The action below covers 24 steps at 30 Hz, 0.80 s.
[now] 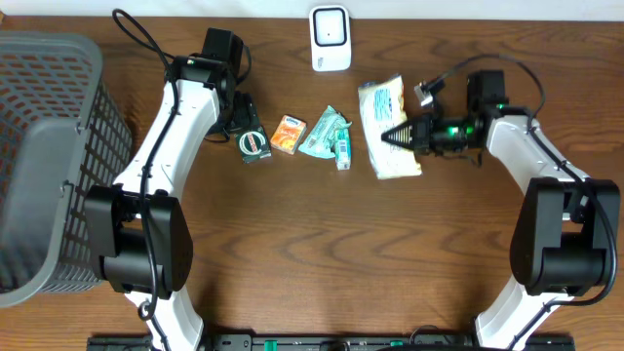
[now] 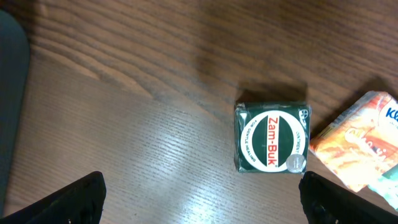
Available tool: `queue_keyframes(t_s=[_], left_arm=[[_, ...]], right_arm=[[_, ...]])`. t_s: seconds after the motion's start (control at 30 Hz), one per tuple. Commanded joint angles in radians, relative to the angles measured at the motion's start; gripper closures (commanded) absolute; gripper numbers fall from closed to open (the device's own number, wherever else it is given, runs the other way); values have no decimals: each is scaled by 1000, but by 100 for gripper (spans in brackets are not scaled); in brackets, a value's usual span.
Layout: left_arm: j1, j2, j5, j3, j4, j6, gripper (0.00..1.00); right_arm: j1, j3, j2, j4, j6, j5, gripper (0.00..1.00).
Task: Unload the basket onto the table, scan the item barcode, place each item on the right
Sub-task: 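Grasp the white-and-blue pack with the right gripper and lift it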
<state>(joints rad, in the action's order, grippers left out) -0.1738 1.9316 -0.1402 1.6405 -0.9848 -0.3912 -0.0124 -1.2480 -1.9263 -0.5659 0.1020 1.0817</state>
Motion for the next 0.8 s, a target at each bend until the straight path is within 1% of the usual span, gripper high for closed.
queue_keyframes(t_s=[0.0, 0.03, 0.07, 0.1, 0.13, 0.2, 0.27, 0.4, 0.47, 0.53, 0.57, 0.63, 0.7, 0.77], left_arm=[[0, -7, -6, 5, -2, 9, 2], [0, -7, -6, 5, -2, 9, 2], [0, -7, -6, 5, -2, 9, 2], [0, -7, -6, 5, -2, 9, 2], [0, -7, -6, 5, -2, 9, 2], [0, -7, -6, 5, -2, 9, 2], [0, -7, -6, 5, -2, 9, 2], [0, -7, -6, 5, -2, 9, 2], [0, -7, -6, 5, -2, 9, 3], [0, -7, -6, 5, -2, 9, 2], [0, -7, -6, 5, -2, 9, 2], [0, -7, -6, 5, -2, 9, 2], [0, -7, -6, 5, -2, 9, 2], [0, -7, -6, 5, -2, 9, 2]], right_arm=[[-17, 114, -10, 124, 224, -8, 98], [-19, 137, -10, 146, 265, -138, 99], [-20, 136, -10, 144, 264, -202, 99], [-20, 136, -10, 145, 264, -238, 97], [-21, 130, -9, 144, 264, -274, 94], [-24, 98, -9, 127, 246, -356, 83], [-25, 35, -9, 72, 231, -448, 76], [-25, -139, -9, -99, 166, -621, 71], [-25, -205, -9, -161, 138, -669, 66], [-25, -255, -9, -214, 98, -700, 55], [-25, -265, -9, -230, 88, -720, 52], [-25, -270, -9, -259, 82, -766, 48], [-25, -265, -10, -274, 78, -768, 45], [-24, -258, -10, -281, 59, -762, 33]])
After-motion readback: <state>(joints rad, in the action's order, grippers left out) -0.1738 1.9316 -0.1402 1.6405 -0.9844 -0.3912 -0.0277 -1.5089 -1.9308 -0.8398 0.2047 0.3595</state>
